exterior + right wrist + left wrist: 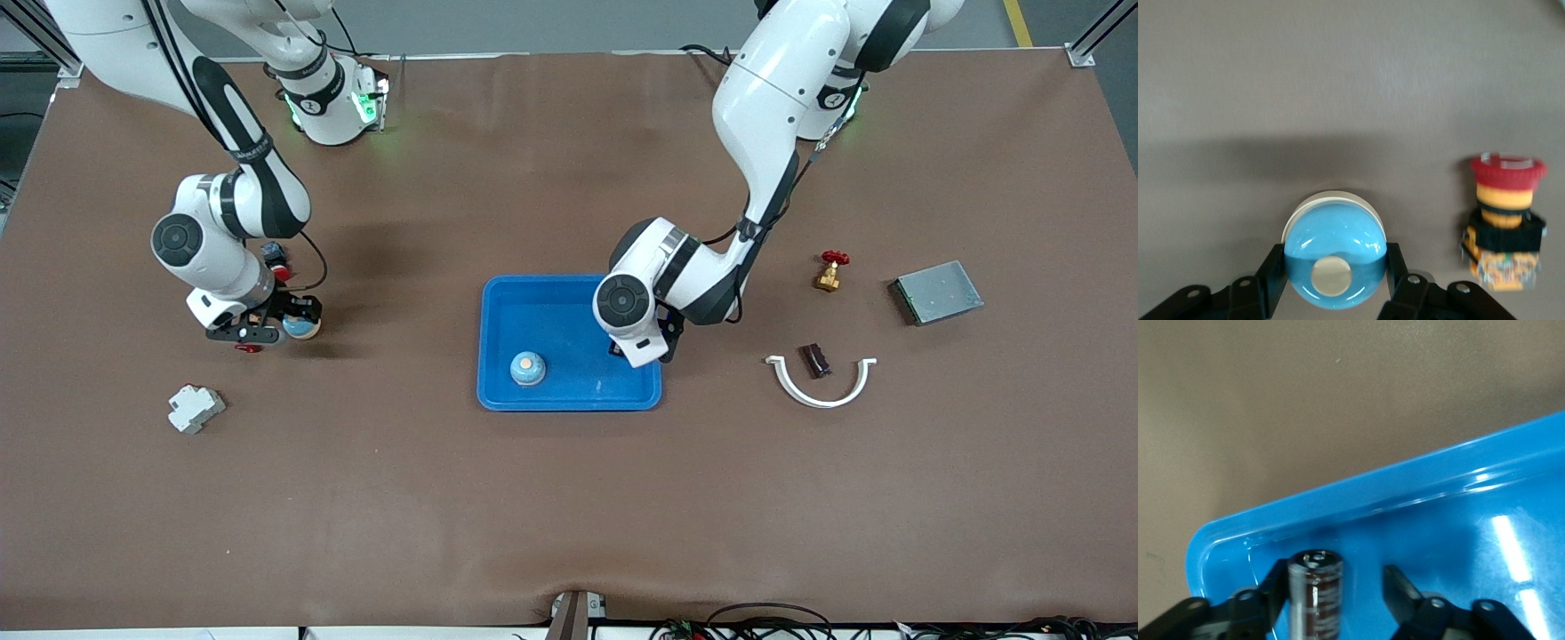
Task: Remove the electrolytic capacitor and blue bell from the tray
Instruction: 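Place the bell on the table while the left gripper carries the capacitor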
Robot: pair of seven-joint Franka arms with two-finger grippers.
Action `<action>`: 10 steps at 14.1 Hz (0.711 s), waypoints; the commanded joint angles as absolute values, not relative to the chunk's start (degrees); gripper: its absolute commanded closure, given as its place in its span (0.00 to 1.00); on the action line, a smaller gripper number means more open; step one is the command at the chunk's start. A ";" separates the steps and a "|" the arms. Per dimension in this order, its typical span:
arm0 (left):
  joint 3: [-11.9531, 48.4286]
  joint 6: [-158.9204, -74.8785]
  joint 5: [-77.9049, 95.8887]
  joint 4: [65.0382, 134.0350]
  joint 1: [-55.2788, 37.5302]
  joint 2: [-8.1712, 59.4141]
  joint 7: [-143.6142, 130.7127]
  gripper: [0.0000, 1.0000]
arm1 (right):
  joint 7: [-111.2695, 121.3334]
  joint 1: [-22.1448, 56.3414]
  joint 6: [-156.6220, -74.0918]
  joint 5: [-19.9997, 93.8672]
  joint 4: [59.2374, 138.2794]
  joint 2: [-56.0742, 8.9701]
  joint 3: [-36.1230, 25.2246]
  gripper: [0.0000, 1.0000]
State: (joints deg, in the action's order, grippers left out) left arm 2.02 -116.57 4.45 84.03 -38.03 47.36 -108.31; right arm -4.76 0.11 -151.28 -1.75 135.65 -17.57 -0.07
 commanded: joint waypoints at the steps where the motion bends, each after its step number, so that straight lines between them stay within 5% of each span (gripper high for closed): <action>1: 1.58 -116.89 2.99 83.67 -38.50 47.64 -110.21 1.00 | -3.69 -0.97 -148.02 -1.67 129.39 -20.56 0.70 1.00; 10: 1.41 -116.19 2.90 83.06 -35.61 43.87 -105.40 1.00 | 5.09 -6.06 -144.93 3.68 115.85 -30.49 0.97 1.00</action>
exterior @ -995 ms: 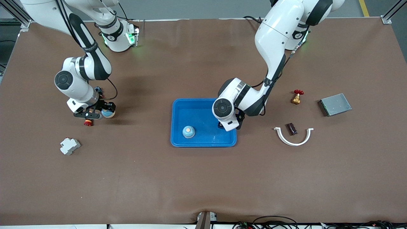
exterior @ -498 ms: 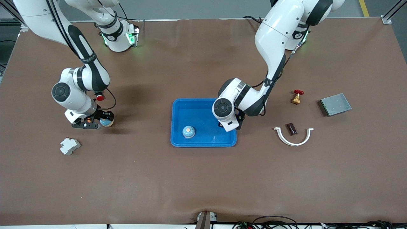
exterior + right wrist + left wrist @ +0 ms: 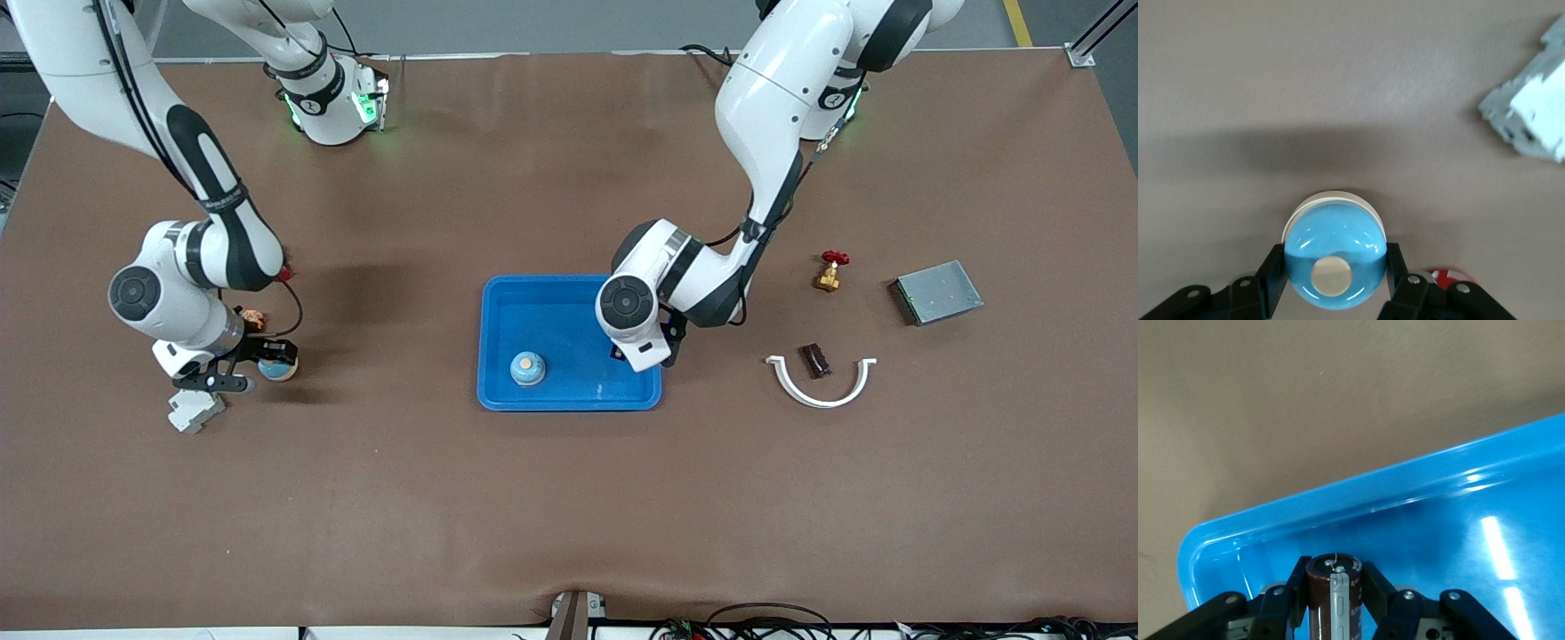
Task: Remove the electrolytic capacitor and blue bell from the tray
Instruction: 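Place the bell on the table while the left gripper carries the capacitor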
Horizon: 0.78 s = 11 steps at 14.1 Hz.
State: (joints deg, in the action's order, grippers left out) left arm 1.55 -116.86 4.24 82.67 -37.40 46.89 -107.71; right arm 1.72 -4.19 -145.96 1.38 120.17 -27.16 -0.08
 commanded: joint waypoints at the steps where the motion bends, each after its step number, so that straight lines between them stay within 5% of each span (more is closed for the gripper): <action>1: 1.49 -115.58 2.81 82.71 -34.38 42.73 -103.99 1.00 | 5.27 -6.24 -144.84 4.13 115.14 -31.11 0.97 1.00; 3: 1.49 -112.95 2.90 82.71 -31.66 39.39 -98.47 1.00 | 5.19 -6.50 -144.76 4.57 114.18 -31.64 0.97 1.00; 4: 1.49 -111.55 2.90 82.79 -29.55 37.98 -94.52 1.00 | 5.19 -6.50 -144.84 5.70 113.39 -32.08 0.88 0.20; 5: 1.41 -110.92 2.90 82.79 -27.36 37.19 -90.83 1.00 | 5.36 -6.85 -144.76 6.06 113.20 -32.08 0.79 0.00; 11: 1.41 -110.92 -1.40 82.62 -16.36 35.07 -71.05 1.00 | -2.96 0.24 -139.68 6.24 109.26 -29.97 4.91 0.00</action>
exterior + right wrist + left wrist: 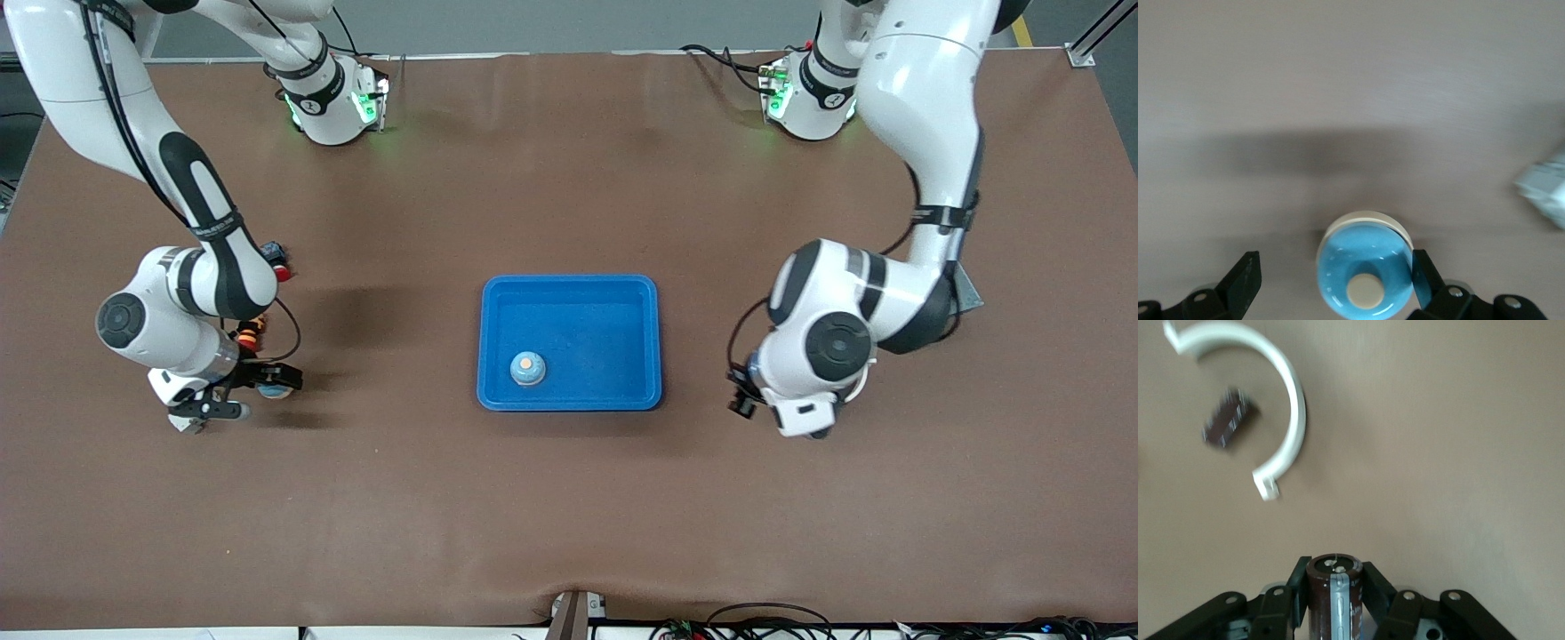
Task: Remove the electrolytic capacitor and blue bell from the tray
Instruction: 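Place the bell on the table while the left gripper carries the capacitor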
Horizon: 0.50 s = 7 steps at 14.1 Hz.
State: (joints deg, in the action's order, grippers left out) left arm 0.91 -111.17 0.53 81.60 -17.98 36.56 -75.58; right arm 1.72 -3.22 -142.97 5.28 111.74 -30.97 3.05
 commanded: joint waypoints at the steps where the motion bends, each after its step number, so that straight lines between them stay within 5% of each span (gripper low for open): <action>1: 1.41 -111.35 -1.32 82.01 -15.13 35.42 -67.36 1.00 | -6.90 2.26 -139.22 6.24 108.29 -30.06 6.05 0.00; 4: 1.41 -112.76 -1.32 81.30 -13.98 35.95 -57.42 1.00 | -23.05 12.70 -139.22 6.33 103.38 -31.19 6.77 0.00; 7: 1.32 -117.67 -2.98 81.39 -13.71 38.49 -49.42 1.00 | -37.41 21.16 -133.63 5.10 88.30 -40.66 6.24 0.00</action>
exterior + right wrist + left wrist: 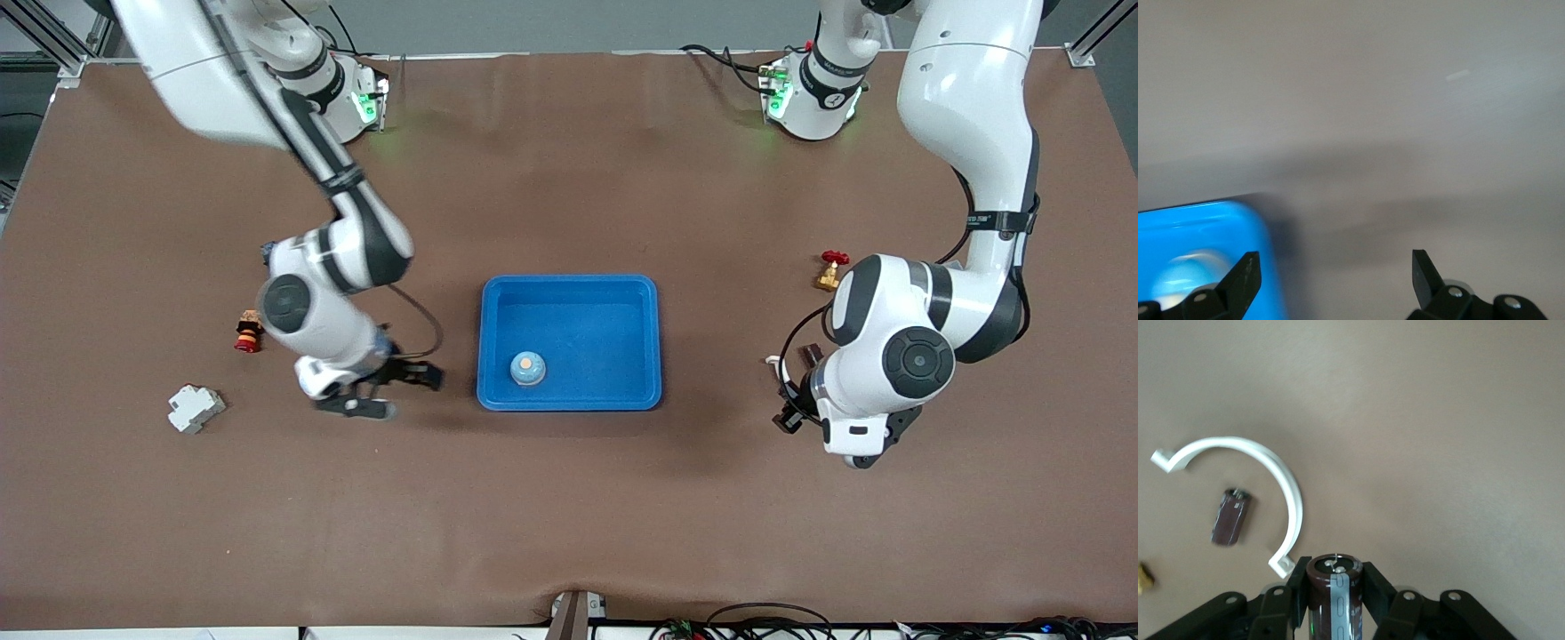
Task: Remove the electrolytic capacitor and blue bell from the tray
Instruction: 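Place the bell on the table while the left gripper carries the capacitor, then grasp the second bell with the right gripper while the left gripper places capacitor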
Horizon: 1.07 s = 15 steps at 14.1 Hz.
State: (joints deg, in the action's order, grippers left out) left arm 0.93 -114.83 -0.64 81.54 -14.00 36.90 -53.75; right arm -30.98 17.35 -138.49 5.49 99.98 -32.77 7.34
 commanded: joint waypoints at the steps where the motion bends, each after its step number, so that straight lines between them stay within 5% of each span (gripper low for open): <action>1: 1.23 -119.69 -3.77 81.39 -13.36 39.28 -46.78 1.00 | -39.44 23.27 -131.77 4.66 83.98 -43.65 5.81 0.00; 7: 1.23 -129.54 -4.57 81.39 -6.86 43.50 -32.10 1.00 | -49.03 29.70 -130.96 3.87 76.48 -49.39 4.49 0.00; 15: 1.23 -135.00 -4.75 81.47 -6.24 47.90 -30.67 1.00 | -50.62 32.43 -129.73 0.79 76.11 -50.36 3.78 0.00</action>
